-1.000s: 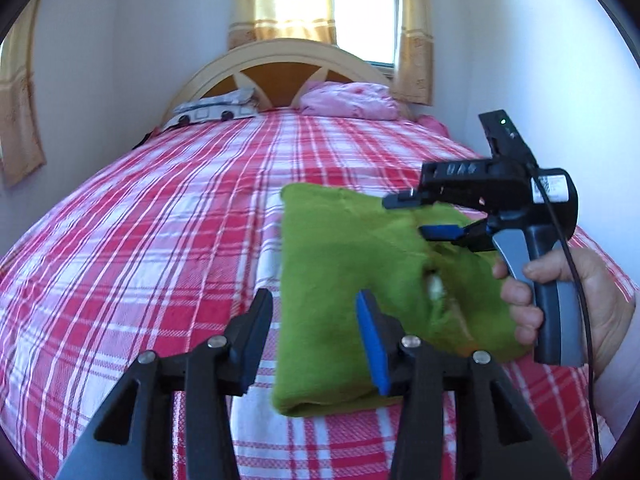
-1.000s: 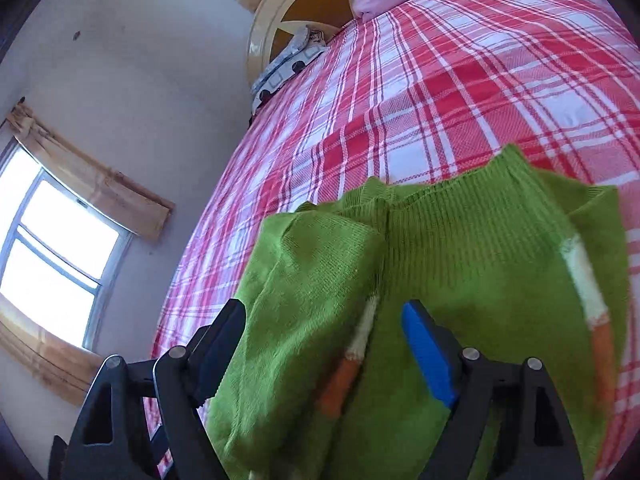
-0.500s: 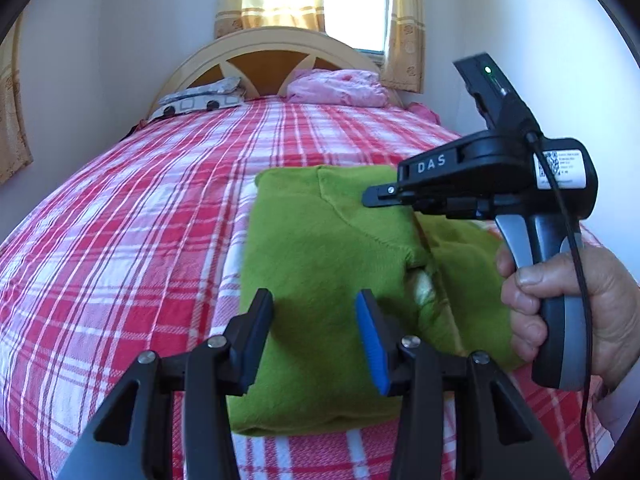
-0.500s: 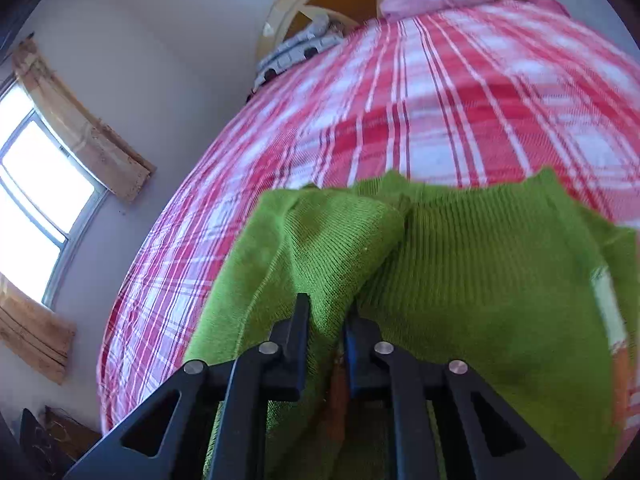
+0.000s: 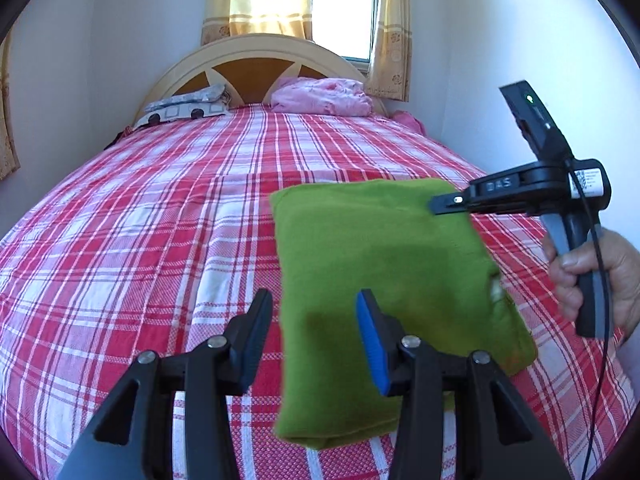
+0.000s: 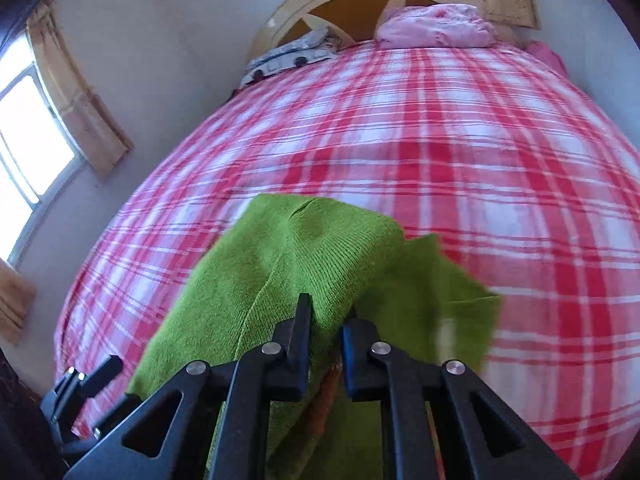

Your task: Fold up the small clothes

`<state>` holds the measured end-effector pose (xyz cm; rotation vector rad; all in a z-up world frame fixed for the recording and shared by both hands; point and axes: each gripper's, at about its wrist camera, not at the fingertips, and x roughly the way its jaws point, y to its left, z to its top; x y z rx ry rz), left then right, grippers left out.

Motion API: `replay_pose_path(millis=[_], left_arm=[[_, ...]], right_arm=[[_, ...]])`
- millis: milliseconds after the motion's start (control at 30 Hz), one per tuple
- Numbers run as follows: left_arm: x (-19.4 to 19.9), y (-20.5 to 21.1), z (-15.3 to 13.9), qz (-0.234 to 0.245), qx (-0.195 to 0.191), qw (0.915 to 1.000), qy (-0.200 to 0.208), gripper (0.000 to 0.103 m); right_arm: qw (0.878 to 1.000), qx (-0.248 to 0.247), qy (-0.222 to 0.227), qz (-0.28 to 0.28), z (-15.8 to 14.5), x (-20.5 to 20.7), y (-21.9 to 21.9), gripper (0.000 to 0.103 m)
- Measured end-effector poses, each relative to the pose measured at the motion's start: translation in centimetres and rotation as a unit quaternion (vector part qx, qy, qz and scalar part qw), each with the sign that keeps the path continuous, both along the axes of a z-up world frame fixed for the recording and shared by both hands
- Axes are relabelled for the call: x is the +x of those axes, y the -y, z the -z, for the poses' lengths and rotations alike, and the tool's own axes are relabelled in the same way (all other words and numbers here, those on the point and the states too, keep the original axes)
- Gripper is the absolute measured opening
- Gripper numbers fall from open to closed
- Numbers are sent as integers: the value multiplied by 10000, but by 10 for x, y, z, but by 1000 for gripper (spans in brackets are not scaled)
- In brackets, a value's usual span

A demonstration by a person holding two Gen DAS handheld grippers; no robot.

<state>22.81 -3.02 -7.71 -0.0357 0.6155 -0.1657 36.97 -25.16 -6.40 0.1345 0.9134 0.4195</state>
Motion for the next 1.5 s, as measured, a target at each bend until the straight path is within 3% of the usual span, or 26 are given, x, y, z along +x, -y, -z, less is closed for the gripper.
replay_pose_path(millis=[133,267,367,500,600,733,967,1033,1233,1500], left_arm=[[6,7,6,-1,66,10000,-65,46],[7,14,11,38,164,9998,-113,46],[9,23,20,104,375,9991,-178,47],[5,23,22,175,505,9984,-200,49],[1,17,21,77,457,9987,-188,61],[-2,12,23,-17,295,9992,-280,62],[-1,22,23,-101,584,9973,-437,62],[-1,26,24,-139,701,9963,-486,62],[-8,29,23,-141,818,9950,-556,62],[-14,17,17,-119,759,9951,-625,68]], right_arm=[[9991,-369,-186,107,10,10,23,12],[9947,-1004,-179,83,30,14,21,12],[9930,-1162,-113,166,45,12,18,13],[9969,-544,-89,568,40,1,37,25],[9951,192,-100,962,21,-29,62,31],[9969,208,45,753,5,-90,57,45],[9968,-570,-7,557,35,-150,16,44],[9965,-627,-61,545,43,-155,11,32],[9916,-1032,-148,762,50,-162,5,23],[9930,-793,-383,793,50,-172,20,23]])
